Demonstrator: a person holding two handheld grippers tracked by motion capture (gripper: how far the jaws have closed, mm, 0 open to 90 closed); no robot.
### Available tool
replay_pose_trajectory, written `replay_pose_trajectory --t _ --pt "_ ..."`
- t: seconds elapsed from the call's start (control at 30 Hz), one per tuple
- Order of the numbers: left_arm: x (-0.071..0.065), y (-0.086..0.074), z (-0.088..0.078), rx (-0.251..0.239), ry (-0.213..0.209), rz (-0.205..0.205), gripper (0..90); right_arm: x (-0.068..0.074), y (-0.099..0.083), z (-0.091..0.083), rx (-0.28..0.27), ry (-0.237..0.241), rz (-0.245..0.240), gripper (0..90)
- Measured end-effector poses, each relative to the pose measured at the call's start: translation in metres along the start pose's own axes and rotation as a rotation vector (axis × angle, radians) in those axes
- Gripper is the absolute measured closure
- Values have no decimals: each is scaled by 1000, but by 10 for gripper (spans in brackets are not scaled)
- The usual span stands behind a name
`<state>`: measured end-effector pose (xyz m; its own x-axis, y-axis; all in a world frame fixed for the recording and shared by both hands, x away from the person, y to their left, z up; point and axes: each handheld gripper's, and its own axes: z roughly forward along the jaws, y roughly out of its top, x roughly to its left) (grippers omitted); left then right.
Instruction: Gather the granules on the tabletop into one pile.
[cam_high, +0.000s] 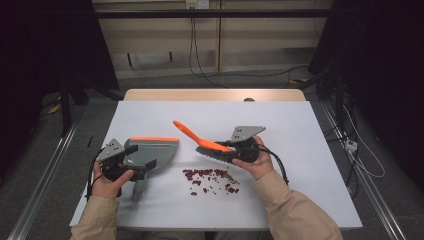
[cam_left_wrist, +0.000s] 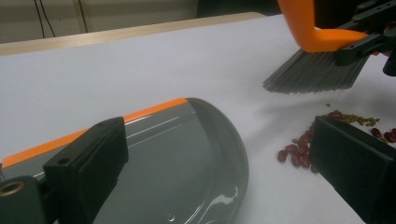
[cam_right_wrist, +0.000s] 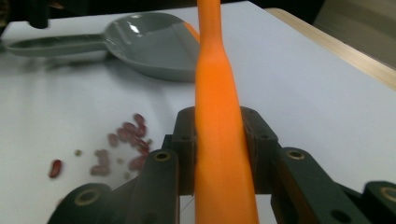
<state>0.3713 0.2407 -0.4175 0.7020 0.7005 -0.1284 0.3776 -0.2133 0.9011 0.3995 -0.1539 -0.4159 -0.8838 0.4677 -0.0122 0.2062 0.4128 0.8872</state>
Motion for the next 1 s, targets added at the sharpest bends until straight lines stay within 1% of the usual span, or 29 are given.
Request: replay_pose_trajectory --t 0.07,0.17,0.23,0.27,0.33,0.43,0.47,0.5,0.57,0.6,0.63,0.7,0.77,0.8,0.87,1.0 --pt "0 0 0 2 0 -4 50 -6 -8 -2 7 -24 22 707" --pt "0 0 1 3 -2 -2 50 -11 -20 -1 44 -70 22 708" --pt "0 0 1 4 -3 0 51 -12 -24 -2 34 -56 39 708" --pt "0 0 1 3 -3 -2 50 -10 -23 -3 37 -62 32 708" --pt "0 0 1 5 -2 -1 50 -5 -23 -1 46 -47 22 707" --pt "0 0 2 7 -2 2 50 6 -21 1 57 -38 -8 707" --pt "-1 0 2 7 -2 -1 51 8 -21 0 51 -25 -1 707" --pt "-1 0 2 7 -2 -1 50 10 -21 0 40 -4 17 708" --pt "-1 0 2 5 -1 1 51 16 -21 1 44 -10 -10 708" --pt "-1 0 2 5 -2 0 50 18 -20 1 49 -4 -17 708" --pt "-1 0 2 7 -3 5 51 19 -20 1 45 7 -16 708" --pt "-1 0 2 7 -3 5 50 22 -19 2 43 12 -21 708" --pt "-1 0 2 6 -2 3 50 23 -19 3 40 13 -34 708" --pt "-1 0 2 4 -3 5 51 23 -18 3 36 14 -32 708" --pt "-1 0 2 5 -2 6 50 22 -17 2 29 0 -48 708" --pt "-1 0 2 6 -1 3 50 13 -14 -6 -20 -27 -27 708"
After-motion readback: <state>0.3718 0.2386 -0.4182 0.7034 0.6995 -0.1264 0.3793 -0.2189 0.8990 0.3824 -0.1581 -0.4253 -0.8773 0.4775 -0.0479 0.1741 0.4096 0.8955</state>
